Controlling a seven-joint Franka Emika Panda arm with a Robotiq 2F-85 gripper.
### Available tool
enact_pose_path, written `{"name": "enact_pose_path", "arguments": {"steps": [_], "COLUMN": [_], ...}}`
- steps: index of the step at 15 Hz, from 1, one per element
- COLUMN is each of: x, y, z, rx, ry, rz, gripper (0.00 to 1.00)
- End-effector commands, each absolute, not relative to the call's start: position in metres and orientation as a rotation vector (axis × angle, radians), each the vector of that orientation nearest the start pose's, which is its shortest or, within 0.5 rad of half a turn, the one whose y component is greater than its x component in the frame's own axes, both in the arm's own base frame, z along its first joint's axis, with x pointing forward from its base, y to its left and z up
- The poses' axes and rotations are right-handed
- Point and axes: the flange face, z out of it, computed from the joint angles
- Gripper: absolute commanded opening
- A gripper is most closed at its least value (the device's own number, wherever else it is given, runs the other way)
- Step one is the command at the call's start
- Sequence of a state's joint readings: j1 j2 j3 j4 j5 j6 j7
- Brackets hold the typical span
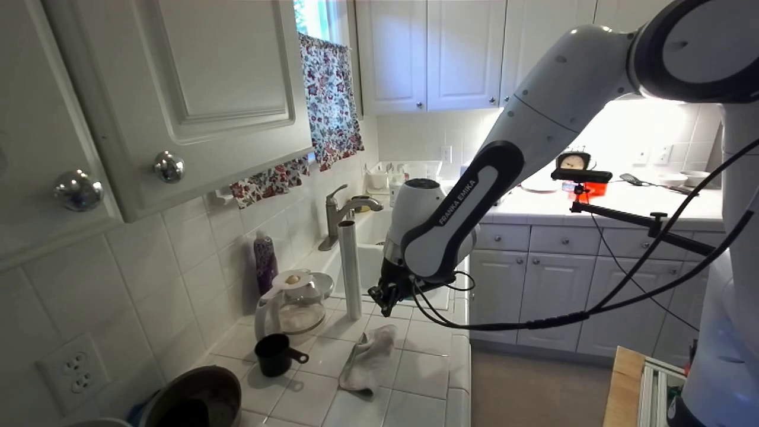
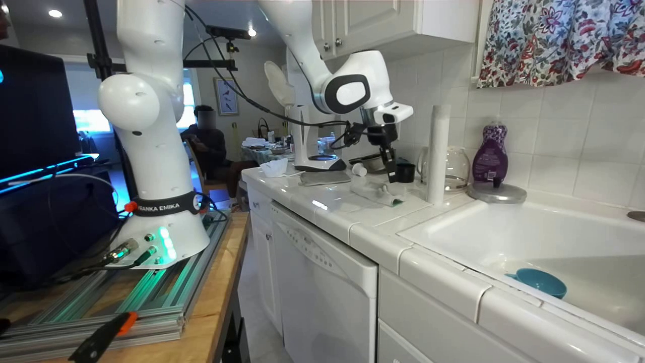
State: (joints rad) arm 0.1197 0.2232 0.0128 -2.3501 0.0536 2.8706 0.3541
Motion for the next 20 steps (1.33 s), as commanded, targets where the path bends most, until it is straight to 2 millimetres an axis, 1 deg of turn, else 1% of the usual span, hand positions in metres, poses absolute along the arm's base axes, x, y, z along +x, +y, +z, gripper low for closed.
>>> {"name": "enact_pose_path", "arguments": {"steps": [1, 2, 3, 4, 5, 6, 7, 8, 12, 13, 14, 15, 16, 17, 20], "x": [0.559, 0.562, 0.563, 0.564, 0.565, 0.565, 0.566, 0.565, 0.566, 0.562, 0.565, 0.566, 0.566, 0.566, 0.579], "y": [0.071, 0.072, 0.076, 0.08, 0.085, 0.092, 0.097, 0.099, 0.083, 0.076, 0.081, 0.076, 0.072, 0.071, 0.067], "z": [0.248, 0.246, 0.25, 0.252, 0.255, 0.257, 0.259, 0.26, 0.266, 0.27, 0.261, 0.262, 0.263, 0.264, 0.267], "rx": [-2.981, -2.965, -2.899, -2.853, -2.809, -2.777, -2.748, -2.726, -2.635, -2.681, -2.681, -2.68, -2.679, -2.678, -2.597], "ry": [0.375, 0.413, 0.533, 0.624, 0.691, 0.709, 0.752, 0.808, 1.077, 1.069, 1.003, 1.029, 1.042, 1.047, 1.21], "rz": [-0.376, -0.377, -0.381, -0.361, -0.368, -0.349, -0.331, -0.311, -0.372, -0.329, -0.344, -0.341, -0.34, -0.341, -0.235], "gripper": [0.31, 0.37, 0.41, 0.25, 0.55, 0.58, 0.63, 0.71, 0.97, 1.0, 0.86, 0.94, 1.0, 1.0, 1.0]}}
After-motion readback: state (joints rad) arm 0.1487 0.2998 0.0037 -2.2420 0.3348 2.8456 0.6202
